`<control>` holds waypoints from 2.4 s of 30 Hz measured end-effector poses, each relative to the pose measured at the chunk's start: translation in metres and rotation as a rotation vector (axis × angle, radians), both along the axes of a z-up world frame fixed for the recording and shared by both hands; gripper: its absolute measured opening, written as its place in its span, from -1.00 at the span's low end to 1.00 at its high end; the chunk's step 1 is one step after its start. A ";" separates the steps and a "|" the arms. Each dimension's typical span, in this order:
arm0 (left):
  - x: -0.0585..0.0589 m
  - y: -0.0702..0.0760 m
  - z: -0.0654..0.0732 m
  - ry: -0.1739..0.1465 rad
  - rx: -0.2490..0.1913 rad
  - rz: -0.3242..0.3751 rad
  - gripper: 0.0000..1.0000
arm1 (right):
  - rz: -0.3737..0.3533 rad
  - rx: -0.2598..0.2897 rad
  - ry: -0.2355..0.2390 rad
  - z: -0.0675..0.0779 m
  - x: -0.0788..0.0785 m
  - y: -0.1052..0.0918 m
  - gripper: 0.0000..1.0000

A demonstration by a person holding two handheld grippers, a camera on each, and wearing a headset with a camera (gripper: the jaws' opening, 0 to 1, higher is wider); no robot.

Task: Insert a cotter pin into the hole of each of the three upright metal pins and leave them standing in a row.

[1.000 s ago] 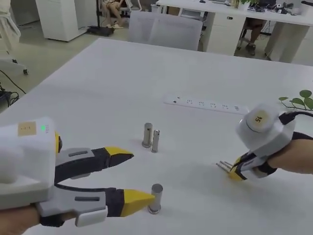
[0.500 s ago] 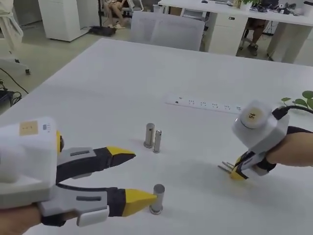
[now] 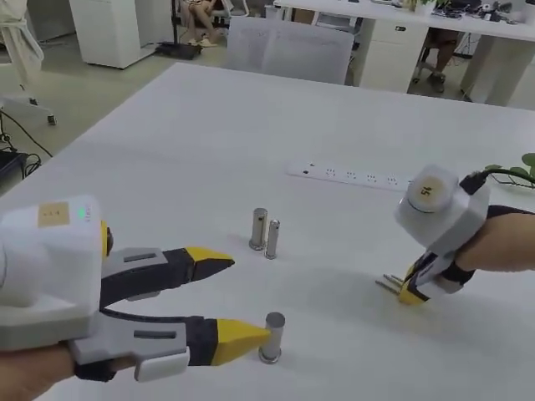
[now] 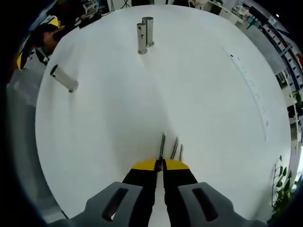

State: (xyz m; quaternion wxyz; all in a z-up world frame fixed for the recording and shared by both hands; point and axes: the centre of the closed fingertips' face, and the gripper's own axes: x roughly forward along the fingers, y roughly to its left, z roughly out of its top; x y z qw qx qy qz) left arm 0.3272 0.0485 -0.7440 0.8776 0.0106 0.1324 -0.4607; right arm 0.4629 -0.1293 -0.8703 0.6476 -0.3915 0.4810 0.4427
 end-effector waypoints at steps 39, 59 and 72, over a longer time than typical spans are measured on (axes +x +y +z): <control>-0.002 -0.003 0.000 0.006 0.030 -0.019 -0.03 | 0.039 0.058 -0.004 0.039 -0.038 0.025 -0.96; -0.003 -0.017 0.004 -0.006 0.053 -0.082 -0.22 | 0.227 0.118 0.027 0.099 -0.107 0.071 -0.96; -0.002 -0.034 0.008 -0.015 0.058 -0.130 -0.36 | 0.339 0.147 0.026 0.117 -0.134 0.106 -0.96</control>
